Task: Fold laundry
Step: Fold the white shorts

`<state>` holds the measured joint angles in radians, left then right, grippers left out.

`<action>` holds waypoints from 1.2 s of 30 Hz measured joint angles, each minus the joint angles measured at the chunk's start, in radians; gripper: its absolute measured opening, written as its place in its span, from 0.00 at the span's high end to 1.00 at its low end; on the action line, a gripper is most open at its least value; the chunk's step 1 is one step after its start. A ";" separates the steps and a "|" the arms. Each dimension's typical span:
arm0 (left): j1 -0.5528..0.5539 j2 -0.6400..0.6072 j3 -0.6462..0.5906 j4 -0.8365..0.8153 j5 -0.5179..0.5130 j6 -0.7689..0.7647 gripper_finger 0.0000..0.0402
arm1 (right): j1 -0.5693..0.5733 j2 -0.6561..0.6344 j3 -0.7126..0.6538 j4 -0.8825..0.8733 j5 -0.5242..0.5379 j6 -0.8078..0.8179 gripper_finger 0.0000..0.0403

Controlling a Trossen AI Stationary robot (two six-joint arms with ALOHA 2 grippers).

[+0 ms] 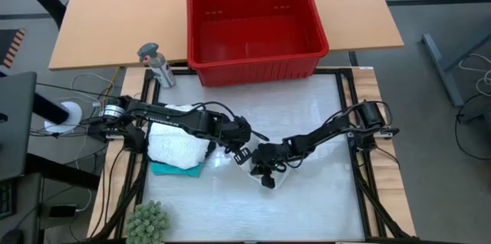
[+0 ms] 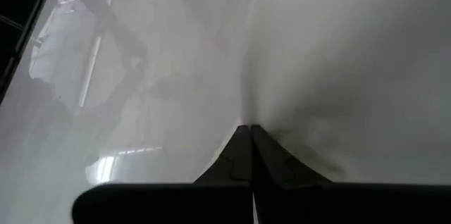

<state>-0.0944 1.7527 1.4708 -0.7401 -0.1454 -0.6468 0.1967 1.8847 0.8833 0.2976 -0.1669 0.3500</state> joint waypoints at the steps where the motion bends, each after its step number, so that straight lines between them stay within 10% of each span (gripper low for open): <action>1: 0.000 0.000 0.000 0.000 -0.005 0.000 1.00 | 0.000 -0.020 0.000 -0.010 0.000 0.000 0.96; 22: -0.027 0.000 0.000 0.093 0.050 -0.077 1.00 | 0.101 -0.694 0.000 -0.697 0.284 0.005 0.96; 36: -0.088 0.030 -0.001 0.214 0.029 -0.163 1.00 | 0.238 -0.644 0.000 -0.755 0.435 0.112 0.95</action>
<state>-0.1825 1.7824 1.4700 -0.5266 -0.1162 -0.8097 0.4346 1.2403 0.8833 -0.4572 0.2681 0.4624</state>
